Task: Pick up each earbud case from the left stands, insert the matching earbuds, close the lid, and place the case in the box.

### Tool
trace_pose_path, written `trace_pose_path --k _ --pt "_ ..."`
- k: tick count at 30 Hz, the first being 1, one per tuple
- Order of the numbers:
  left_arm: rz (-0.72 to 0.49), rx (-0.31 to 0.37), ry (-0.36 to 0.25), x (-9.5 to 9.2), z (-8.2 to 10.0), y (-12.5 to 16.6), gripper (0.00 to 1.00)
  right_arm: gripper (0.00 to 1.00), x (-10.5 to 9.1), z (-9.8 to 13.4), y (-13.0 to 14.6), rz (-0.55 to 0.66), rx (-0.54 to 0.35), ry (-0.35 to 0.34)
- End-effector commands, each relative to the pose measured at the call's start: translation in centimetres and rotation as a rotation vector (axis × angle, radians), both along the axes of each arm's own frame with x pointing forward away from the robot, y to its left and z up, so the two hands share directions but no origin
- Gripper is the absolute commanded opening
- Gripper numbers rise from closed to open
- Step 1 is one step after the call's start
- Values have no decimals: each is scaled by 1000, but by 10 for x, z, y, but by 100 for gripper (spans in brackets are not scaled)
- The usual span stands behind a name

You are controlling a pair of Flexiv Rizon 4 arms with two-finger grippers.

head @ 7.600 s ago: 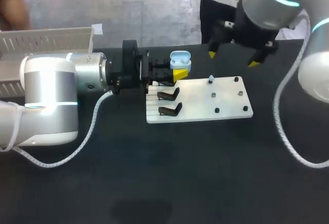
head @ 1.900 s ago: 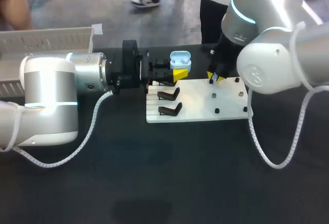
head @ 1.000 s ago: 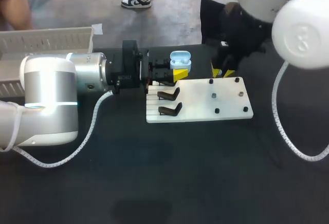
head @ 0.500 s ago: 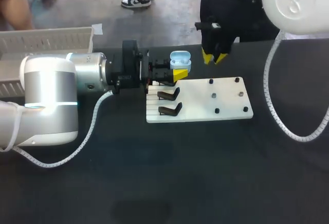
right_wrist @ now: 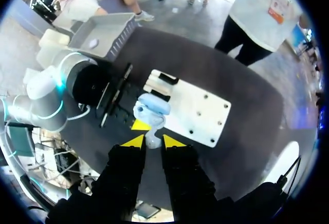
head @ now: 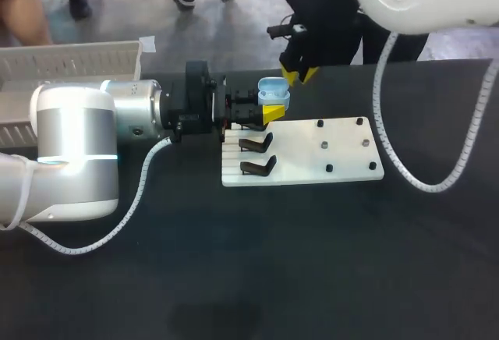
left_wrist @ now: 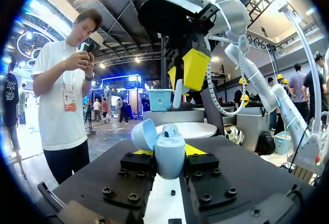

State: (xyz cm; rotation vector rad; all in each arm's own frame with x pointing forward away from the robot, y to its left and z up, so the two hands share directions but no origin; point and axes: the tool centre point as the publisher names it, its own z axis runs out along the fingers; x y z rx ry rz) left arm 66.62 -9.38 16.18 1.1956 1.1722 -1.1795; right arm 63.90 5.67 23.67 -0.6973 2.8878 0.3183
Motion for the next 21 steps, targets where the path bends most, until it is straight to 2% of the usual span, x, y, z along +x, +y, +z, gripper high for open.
trace_pose_path --k 1,21 --pt "6 -4 -4 -1 -1 0 0 0 8 0 9 14 -14 19" --pt "6 -4 -4 -1 -1 0 0 0 11 -11 31 39 -38 40"
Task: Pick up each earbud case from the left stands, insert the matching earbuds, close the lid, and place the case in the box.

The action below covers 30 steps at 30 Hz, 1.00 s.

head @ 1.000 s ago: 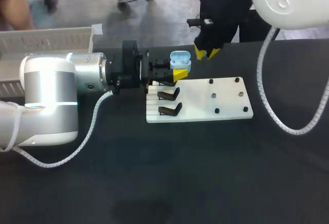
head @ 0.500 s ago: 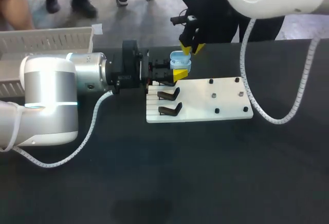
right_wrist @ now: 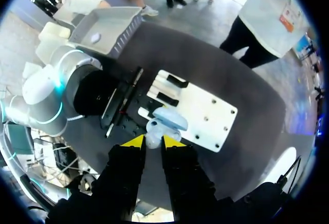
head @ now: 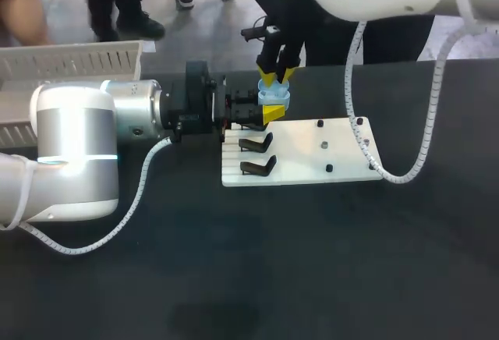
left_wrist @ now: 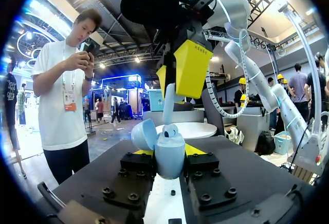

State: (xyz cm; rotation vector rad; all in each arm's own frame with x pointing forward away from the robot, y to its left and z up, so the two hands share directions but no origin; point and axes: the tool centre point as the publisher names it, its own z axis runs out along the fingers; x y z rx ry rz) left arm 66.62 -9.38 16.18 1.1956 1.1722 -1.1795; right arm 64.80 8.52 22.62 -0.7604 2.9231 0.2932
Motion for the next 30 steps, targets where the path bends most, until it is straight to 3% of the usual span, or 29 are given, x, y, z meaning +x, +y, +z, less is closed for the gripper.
trace_pose_path --k 1,30 --pt "6 -4 -4 -1 -1 0 0 0 1 -2 3 0 -6 4" --pt "6 -4 -4 -1 -1 0 0 0 3 -14 8 -21 -13 -3"
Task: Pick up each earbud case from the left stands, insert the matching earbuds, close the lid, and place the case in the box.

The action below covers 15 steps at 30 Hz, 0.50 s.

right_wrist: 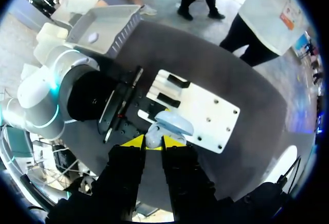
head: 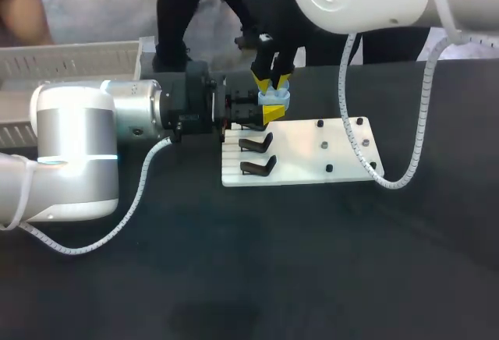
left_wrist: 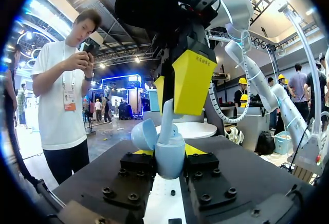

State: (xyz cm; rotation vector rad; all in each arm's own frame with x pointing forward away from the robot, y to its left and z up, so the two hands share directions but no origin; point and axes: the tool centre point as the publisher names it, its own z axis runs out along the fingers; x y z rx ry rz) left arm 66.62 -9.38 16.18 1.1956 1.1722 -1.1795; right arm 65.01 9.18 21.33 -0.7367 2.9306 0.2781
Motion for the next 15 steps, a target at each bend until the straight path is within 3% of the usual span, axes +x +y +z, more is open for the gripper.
trace_pose_path --k 1,15 --pt "6 -4 -4 -1 -1 0 0 0 1 -2 2 -6 -4 -3" --pt "6 -4 -4 -1 -1 0 0 0 5 -5 1 -14 -23 -6"
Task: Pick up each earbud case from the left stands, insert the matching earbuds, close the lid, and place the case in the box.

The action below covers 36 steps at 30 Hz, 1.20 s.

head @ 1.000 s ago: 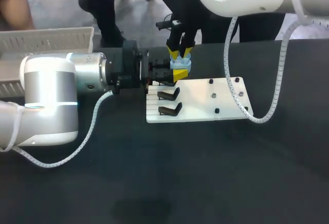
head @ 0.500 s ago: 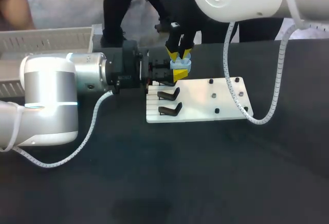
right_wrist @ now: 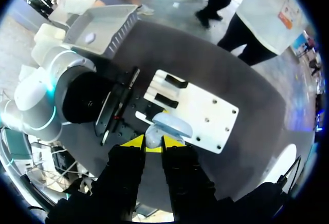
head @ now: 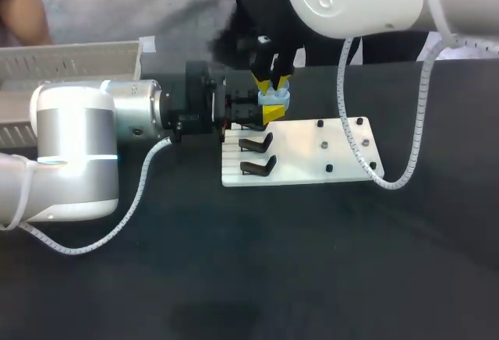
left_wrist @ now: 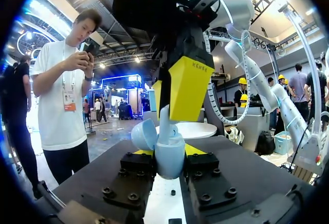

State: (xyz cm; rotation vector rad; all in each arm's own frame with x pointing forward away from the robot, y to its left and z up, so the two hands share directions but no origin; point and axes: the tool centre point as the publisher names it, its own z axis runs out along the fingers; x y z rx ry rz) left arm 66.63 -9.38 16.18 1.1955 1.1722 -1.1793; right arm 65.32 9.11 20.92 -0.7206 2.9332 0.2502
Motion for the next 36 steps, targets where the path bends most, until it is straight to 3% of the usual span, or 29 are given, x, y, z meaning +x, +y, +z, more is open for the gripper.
trace_pose_path --k 1,36 --pt "6 -4 -4 -1 -1 0 0 0 2 -2 2 -2 -10 1" --pt "6 -4 -4 -1 -1 0 0 0 -4 -10 -2 21 -74 -19"
